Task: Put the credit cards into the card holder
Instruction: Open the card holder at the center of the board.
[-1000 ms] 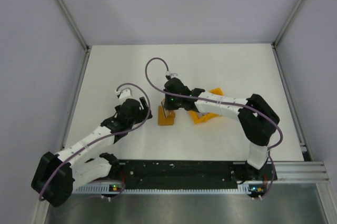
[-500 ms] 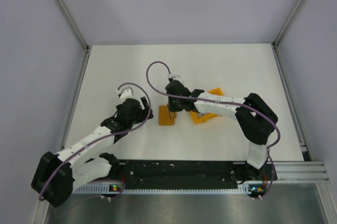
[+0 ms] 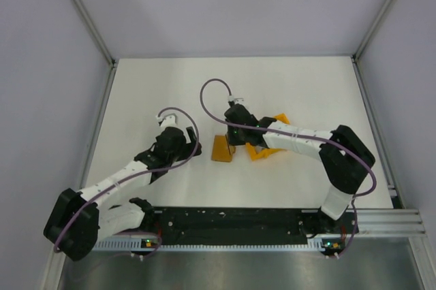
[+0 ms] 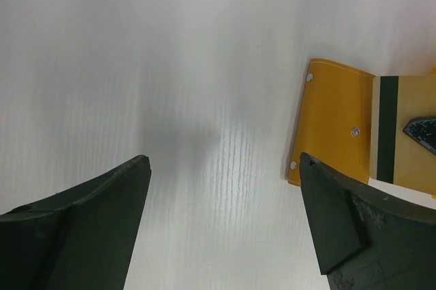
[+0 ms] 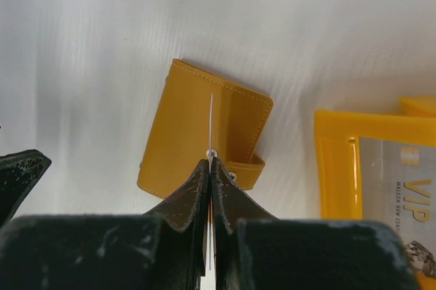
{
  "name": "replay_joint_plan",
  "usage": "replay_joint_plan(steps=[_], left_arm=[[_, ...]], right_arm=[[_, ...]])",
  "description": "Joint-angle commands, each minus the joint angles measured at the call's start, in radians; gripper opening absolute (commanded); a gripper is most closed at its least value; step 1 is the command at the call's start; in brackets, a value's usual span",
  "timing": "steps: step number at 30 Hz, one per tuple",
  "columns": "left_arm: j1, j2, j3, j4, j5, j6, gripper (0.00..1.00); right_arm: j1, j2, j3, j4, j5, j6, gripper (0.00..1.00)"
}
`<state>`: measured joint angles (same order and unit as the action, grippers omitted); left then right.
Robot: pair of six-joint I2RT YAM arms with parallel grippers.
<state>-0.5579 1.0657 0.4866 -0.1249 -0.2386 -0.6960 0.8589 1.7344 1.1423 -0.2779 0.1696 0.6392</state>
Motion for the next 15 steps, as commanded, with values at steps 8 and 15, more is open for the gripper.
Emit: replay_joint_plan(steps=[8, 15], left_arm=[[0.004, 0.034, 0.000, 0.074, 0.051, 0.026, 0.91], [0.003, 0.071, -0.002, 0.171, 0.142, 0.052, 0.89]], right_arm=[[-0.012, -0.101, -0.056, -0.035, 0.085, -0.004, 0.00], [-0.040, -0.111, -0.101, -0.009, 0.058, 0.033, 0.00]])
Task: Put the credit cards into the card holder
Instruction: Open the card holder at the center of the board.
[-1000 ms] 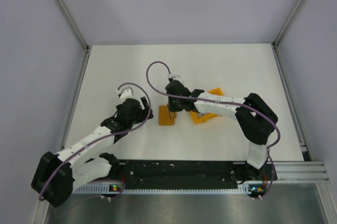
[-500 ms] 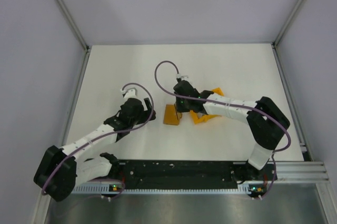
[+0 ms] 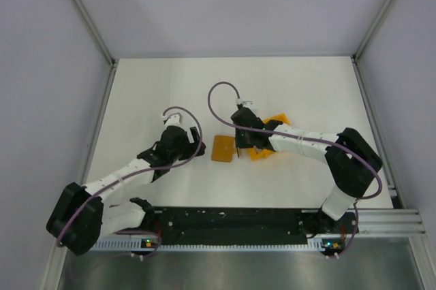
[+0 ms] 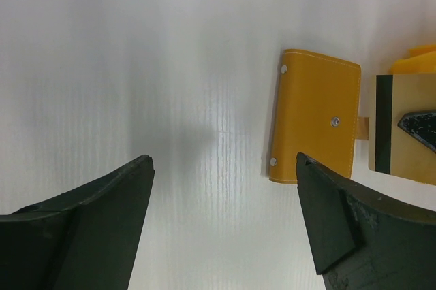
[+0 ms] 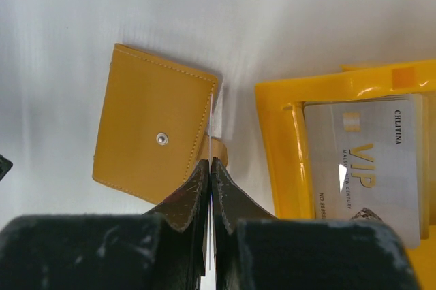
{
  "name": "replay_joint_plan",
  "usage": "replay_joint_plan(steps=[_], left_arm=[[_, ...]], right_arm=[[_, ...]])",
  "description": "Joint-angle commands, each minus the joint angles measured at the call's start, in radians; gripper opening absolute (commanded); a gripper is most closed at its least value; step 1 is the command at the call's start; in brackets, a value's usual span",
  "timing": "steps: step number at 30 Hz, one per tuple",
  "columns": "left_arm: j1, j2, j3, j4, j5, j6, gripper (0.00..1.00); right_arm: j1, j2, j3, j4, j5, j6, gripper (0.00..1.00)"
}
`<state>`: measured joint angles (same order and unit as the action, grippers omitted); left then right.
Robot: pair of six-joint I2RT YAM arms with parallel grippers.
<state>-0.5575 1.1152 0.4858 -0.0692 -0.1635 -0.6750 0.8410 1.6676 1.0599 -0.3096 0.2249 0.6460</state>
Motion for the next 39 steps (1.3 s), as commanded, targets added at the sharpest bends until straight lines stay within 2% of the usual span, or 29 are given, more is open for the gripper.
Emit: replay_joint_plan(steps=[1, 10, 18, 23, 27, 39], left_arm=[[0.004, 0.031, 0.002, 0.121, 0.079, 0.035, 0.88], [0.002, 0.135, 0.028, 0.183, 0.157, 0.051, 0.87], [0.002, 0.212, 0.023, 0.224, 0.214, 0.037, 0.86], [0.004, 0.250, 0.027, 0.249, 0.236, 0.029, 0.82], [0.002, 0.281, 0.030, 0.267, 0.263, 0.026, 0.73], [0.004, 0.267, 0.017, 0.298, 0.308, 0.012, 0.72]], right_arm=[[-0.028, -0.043, -0.024, 0.030, -0.010, 0.033, 0.00], [-0.089, -0.029, -0.120, 0.187, -0.180, 0.142, 0.00], [-0.112, -0.040, -0.147, 0.259, -0.265, 0.161, 0.00], [-0.117, -0.032, -0.158, 0.303, -0.306, 0.185, 0.00], [-0.118, -0.013, -0.150, 0.302, -0.322, 0.193, 0.00], [-0.131, -0.012, -0.143, 0.356, -0.369, 0.192, 0.00]])
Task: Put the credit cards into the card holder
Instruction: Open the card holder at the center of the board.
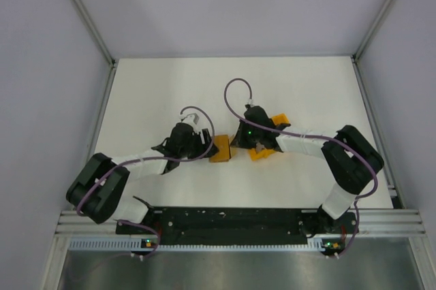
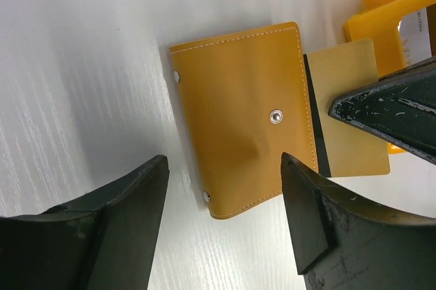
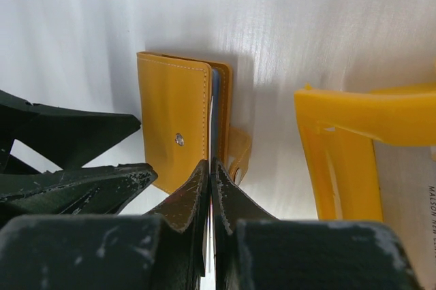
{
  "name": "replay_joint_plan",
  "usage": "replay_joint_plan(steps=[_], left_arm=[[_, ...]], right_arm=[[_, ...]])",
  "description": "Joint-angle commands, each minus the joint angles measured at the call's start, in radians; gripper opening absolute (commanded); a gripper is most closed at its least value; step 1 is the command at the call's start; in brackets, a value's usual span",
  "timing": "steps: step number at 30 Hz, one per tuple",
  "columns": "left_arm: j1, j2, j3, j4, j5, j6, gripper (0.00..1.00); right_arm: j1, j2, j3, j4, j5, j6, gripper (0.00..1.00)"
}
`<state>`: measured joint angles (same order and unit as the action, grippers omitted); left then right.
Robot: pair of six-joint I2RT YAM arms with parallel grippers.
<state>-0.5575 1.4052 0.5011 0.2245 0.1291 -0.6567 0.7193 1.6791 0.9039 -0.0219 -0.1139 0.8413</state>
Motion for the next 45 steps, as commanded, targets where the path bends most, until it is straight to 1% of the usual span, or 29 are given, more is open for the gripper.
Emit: replay_joint_plan(steps=[1, 10, 11, 21, 25, 27, 34, 36, 40, 43, 45], left_arm=[[0.002, -0.037, 0.004, -0.010, 0.003, -0.007, 0.72], [0.002, -0.175, 0.014, -0.099, -0.120, -0.024, 0.75], [0.004, -0.187, 0.013, -0.105, -0.156, -0.027, 0.75], [0.027, -0.262, 0.014, -0.166, -0.200, -0.057, 0.74], [0.042, -0.284, 0.020, -0.203, -0.212, -0.058, 0.72], [0.047, -0.298, 0.017, -0.220, -0.230, -0.069, 0.70], [0.067, -0.357, -0.035, -0.220, -0.255, -0.092, 0.65], [0.073, -0.368, -0.045, -0.252, -0.256, -0.099, 0.65], [0.082, -0.394, -0.068, -0.244, -0.255, -0.104, 0.71], [0.085, -0.405, -0.081, -0.234, -0.255, -0.109, 0.72], [0.088, -0.404, -0.085, -0.202, -0.246, -0.113, 0.77]], right_arm=[[-0.008, -0.031, 0.018, 0.071, -0.035, -0.007, 0.00], [-0.006, -0.032, 0.043, 0.111, -0.122, -0.010, 0.00], [-0.004, -0.035, 0.041, 0.120, -0.128, -0.007, 0.00], [0.043, -0.032, 0.092, 0.135, -0.135, -0.013, 0.00], [0.060, -0.022, 0.118, 0.123, -0.129, -0.019, 0.00], [0.072, -0.004, 0.133, 0.114, -0.130, -0.022, 0.00], [0.112, 0.074, 0.187, 0.108, -0.151, -0.018, 0.00], [0.121, 0.099, 0.219, 0.090, -0.158, -0.019, 0.00], [0.134, 0.128, 0.242, 0.080, -0.161, -0.021, 0.00], [0.141, 0.136, 0.247, 0.092, -0.176, -0.024, 0.00], [0.141, 0.134, 0.245, 0.117, -0.200, -0.015, 0.00]])
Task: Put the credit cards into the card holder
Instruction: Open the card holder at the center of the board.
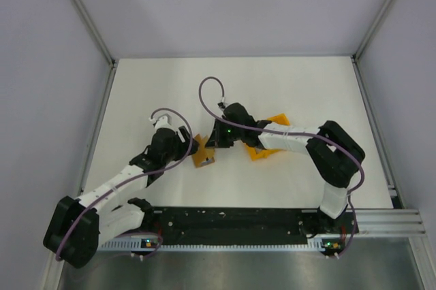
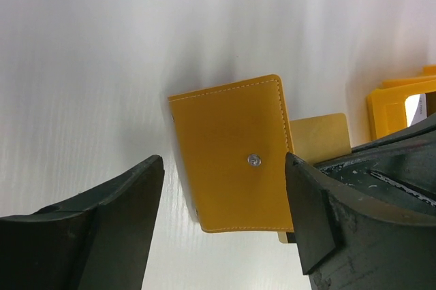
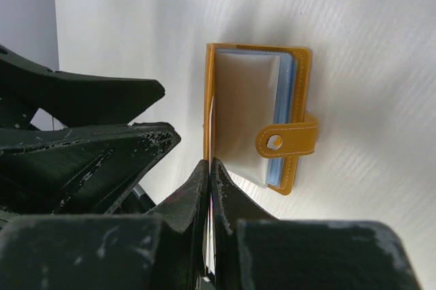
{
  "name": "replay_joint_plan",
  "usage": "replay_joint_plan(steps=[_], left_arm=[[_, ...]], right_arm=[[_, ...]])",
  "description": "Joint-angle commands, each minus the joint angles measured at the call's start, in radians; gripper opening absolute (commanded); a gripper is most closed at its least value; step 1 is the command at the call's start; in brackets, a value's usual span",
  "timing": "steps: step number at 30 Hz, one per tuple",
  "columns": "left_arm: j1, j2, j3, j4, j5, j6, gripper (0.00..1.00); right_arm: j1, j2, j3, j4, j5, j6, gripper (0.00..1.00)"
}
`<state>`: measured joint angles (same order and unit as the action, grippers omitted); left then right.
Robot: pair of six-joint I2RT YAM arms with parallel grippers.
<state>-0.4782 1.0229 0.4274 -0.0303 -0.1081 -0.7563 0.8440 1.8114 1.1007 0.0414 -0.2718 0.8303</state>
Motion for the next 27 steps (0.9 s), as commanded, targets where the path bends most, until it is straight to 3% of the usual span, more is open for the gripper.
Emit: replay_joint_plan(steps=[1, 12, 18, 24, 27], left_arm=[[0.010, -0.020, -0.015, 0.064, -0.002, -0.018, 0.77], [0.013, -0.001, -0.064, 0.188, 0.067, -0.072, 0.81], [0.013, 0.005, -0.064, 0.159, 0.056, -0.066, 0.64], [0.015, 0.020, -0.067, 0.150, 0.058, -0.057, 0.61], [0.015, 0.025, -0.070, 0.152, 0.059, -0.054, 0.51]], right_arm=[[0.017, 0.003, 0.048, 0.058, -0.052, 0.001, 0.00], [0.018, 0.031, 0.048, 0.094, -0.102, 0.026, 0.00], [0.018, 0.031, 0.056, 0.098, -0.115, 0.027, 0.00], [0.018, 0.035, 0.054, 0.133, -0.159, 0.044, 0.00], [0.018, 0.037, 0.053, 0.146, -0.172, 0.049, 0.00]])
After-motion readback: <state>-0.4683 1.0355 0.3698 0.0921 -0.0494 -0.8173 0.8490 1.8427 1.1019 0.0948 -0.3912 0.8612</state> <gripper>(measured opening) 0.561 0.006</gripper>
